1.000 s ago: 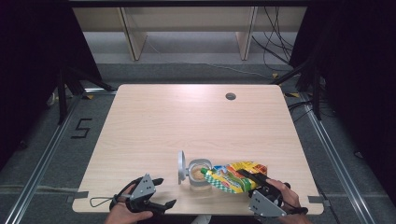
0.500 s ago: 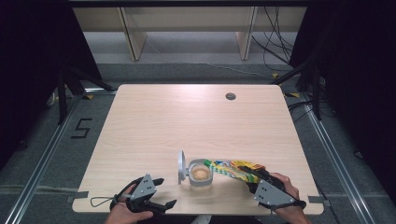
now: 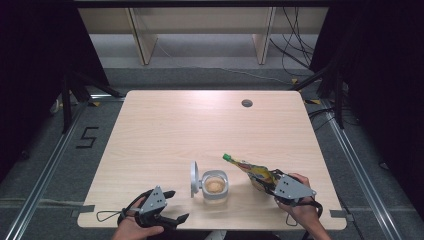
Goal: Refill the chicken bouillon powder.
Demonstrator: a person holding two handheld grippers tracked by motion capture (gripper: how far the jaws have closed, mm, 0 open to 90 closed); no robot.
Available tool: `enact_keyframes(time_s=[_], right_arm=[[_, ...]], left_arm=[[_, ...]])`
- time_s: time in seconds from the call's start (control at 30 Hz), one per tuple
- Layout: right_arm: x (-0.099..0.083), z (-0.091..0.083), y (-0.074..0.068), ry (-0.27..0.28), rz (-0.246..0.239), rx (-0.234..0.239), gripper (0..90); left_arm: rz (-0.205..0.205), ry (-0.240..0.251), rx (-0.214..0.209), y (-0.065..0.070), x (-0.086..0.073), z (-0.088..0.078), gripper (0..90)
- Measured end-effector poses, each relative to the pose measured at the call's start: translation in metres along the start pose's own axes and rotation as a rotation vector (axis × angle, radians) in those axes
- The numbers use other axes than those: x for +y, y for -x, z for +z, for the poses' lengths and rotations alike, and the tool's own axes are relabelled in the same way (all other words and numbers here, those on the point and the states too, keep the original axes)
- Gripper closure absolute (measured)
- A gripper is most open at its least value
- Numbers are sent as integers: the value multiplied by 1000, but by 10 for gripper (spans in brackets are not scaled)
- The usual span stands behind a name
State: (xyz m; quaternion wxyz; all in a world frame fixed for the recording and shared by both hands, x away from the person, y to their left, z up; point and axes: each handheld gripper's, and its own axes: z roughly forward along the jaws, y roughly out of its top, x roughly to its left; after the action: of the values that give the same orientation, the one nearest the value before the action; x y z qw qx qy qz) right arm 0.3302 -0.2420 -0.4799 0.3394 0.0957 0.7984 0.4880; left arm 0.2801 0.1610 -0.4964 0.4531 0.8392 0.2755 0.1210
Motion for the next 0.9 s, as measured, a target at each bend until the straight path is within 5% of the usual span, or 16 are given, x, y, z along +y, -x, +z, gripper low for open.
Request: enact_keyframes(time_s=[0.37,0.4,0.47,0.53,0.9], right_arm=[[-8,2,9,26,117,-4,767],[-9,2,10,28,115,-15,767],[-11,1,12,31,132,-24,768],[-12,0,13,27,142,-21,767],[-17,-6,15,17,229,-29,763]], left_arm=[[-21,31,-5,2,0,1,152],[9,15,-13,0,1,0,152],[8,19,-10,0,0,-1,152],[-22,16,-11,1,0,-1,152],[11,9,-8,0,1,-2,152]])
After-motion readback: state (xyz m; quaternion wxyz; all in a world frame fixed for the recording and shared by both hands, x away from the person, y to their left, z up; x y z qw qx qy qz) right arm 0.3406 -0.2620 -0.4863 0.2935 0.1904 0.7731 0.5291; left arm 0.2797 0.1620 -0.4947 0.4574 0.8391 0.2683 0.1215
